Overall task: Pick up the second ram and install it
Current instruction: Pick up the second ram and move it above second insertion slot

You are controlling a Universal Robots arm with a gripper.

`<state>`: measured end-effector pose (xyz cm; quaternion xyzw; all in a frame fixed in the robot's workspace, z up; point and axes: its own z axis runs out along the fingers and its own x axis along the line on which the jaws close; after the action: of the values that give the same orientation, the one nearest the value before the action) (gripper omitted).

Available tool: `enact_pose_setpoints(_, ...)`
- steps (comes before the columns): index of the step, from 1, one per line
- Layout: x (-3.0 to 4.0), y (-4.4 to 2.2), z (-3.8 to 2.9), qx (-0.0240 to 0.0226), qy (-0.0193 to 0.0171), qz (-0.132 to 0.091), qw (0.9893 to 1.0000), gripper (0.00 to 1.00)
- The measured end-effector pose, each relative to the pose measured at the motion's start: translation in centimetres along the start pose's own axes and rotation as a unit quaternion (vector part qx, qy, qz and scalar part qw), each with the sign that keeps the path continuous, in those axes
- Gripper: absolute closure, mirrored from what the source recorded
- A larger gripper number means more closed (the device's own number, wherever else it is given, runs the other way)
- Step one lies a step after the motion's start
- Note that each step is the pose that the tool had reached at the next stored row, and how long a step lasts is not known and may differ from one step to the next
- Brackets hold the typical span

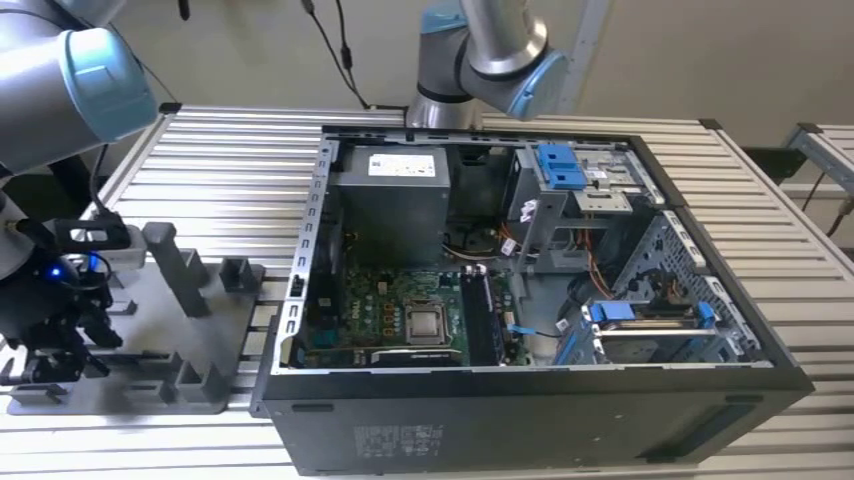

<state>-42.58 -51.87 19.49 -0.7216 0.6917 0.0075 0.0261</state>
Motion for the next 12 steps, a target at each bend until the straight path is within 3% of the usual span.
enact_pose_setpoints(6, 0.00, 0.01, 0.01, 0.0000, 0.0000, -0.001, 1.0000, 0.58)
enact_pose_setpoints(9, 0.00, 0.01, 0.01, 0.0000, -0.0001, -0.001, 1.0000, 0.67)
enact_pose_setpoints(11, 0.00, 0.01, 0.01, 0.0000, -0.0001, -0.002, 1.0000, 0.79)
enact_pose_setpoints(12, 0.00, 0.01, 0.01, 0.0000, -0.0001, -0.002, 1.0000, 0.79)
